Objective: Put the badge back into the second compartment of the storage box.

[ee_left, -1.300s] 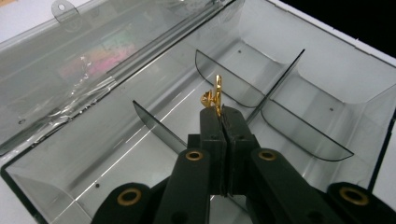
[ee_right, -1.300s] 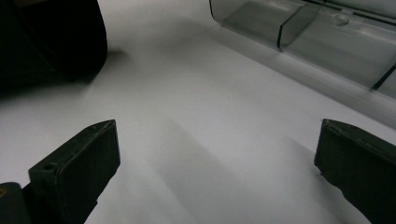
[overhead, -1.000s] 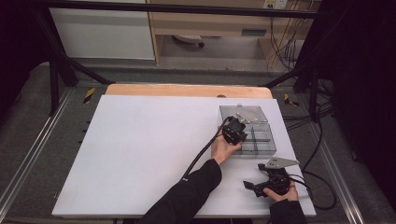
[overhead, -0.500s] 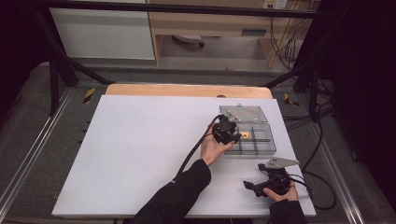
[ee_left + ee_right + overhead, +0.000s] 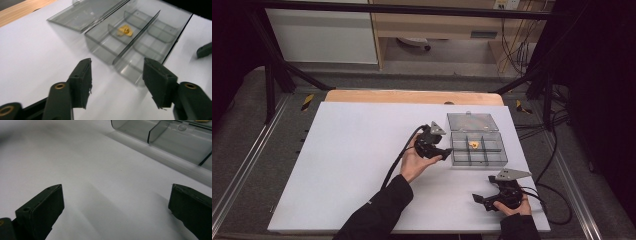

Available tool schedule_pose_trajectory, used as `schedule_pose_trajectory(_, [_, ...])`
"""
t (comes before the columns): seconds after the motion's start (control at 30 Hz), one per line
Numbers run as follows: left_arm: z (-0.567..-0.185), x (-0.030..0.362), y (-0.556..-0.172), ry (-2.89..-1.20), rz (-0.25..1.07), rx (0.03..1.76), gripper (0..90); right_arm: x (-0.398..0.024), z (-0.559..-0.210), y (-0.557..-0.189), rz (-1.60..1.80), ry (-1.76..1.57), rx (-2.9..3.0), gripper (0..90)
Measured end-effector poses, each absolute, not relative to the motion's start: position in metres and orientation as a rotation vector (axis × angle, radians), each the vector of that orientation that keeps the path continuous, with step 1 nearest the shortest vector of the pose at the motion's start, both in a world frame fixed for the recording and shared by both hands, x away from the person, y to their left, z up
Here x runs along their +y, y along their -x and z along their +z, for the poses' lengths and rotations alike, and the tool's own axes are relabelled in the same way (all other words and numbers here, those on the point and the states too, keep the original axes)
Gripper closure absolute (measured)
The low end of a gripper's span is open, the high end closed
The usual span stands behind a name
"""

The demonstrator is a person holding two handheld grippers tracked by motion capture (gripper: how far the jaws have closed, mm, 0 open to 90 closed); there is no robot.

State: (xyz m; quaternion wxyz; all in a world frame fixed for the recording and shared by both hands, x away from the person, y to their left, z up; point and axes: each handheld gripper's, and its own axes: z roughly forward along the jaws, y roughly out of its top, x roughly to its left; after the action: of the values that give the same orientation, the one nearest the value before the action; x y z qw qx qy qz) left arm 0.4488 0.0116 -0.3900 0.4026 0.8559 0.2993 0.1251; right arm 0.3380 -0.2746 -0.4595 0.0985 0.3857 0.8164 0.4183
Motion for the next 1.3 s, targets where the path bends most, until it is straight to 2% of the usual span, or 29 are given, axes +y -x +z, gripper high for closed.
schedule_pose_trajectory(0.5, [-0.405, 0.105, -0.421, -2.144, 0.337, 0.861, 20.5, -0.275, -0.46, -0.338, 1.232, -1.143, 2.414, 0.6])
schedule_pose_trajectory(0.77, [-0.415, 0.155, -0.399, -2.127, 0.41, 0.92, 8.9, -0.275, -0.46, -0.339, 1.23, -1.15, 2.412, 0.6])
schedule_pose_trajectory(0.9, [-0.422, 0.179, -0.387, -2.12, 0.45, 0.958, 7.1, -0.274, -0.46, -0.339, 1.232, -1.153, 2.409, 0.6])
schedule_pose_trajectory(1.3, [-0.443, 0.239, -0.353, -2.066, 0.442, 1.027, 6.5, -0.275, -0.46, -0.339, 1.214, -1.159, 2.408, 0.6])
